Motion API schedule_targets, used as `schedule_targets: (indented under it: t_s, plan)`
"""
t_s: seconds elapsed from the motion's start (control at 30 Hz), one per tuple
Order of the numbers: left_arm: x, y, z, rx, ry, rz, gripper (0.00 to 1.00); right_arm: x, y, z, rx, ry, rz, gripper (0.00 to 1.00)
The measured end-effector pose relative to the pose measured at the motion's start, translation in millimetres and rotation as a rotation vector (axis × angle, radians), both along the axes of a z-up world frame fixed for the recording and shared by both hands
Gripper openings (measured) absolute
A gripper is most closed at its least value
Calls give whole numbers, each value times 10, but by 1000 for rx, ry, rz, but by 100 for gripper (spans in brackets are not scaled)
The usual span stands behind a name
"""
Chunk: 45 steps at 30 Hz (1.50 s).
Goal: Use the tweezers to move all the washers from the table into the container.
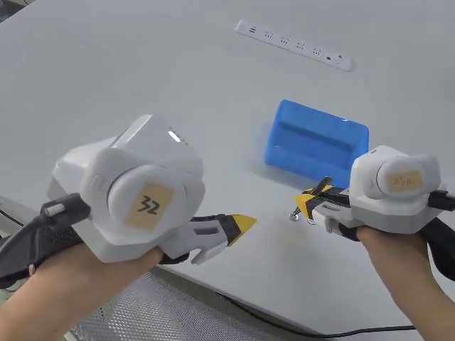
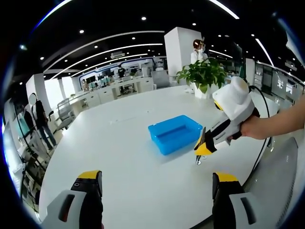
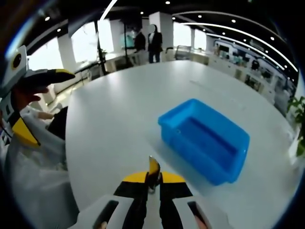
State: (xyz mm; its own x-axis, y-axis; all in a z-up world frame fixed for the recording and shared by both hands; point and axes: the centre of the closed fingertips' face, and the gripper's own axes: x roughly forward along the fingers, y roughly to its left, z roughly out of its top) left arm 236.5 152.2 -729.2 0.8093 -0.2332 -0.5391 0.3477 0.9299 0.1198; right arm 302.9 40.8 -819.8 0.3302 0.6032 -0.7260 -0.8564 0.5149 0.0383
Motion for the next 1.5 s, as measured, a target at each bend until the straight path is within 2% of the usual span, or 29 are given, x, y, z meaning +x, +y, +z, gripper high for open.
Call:
schedule_targets:
  t_s: [0.23,0.4,0.63,0.83,0.97,1.1,1.23,1.5]
  plan:
    - [-5,-1,9,8,-2,0,98,38,-1,-29,-24,-25,28,4]
    - [-2,3,20,14,-3,-4,98,53,-20,-44,-27,-14,24,3]
    - [43,13,98,22,-23,-9,98,49,13,116,18,-6,5,3]
    - [43,-18,120,16,-29,-18,99,111,3,247,33,-29,1,4]
    - [36,-21,117,21,-27,-24,99,210,-31,336,38,-57,-15,4]
    - [46,-6,148,35,-38,-28,99,334,-46,484,60,-95,-41,4]
    - [54,-3,155,28,-40,-26,99,447,-45,616,73,-133,-61,4]
    - [42,-30,172,41,-43,-38,99,672,-31,682,76,-181,-88,4]
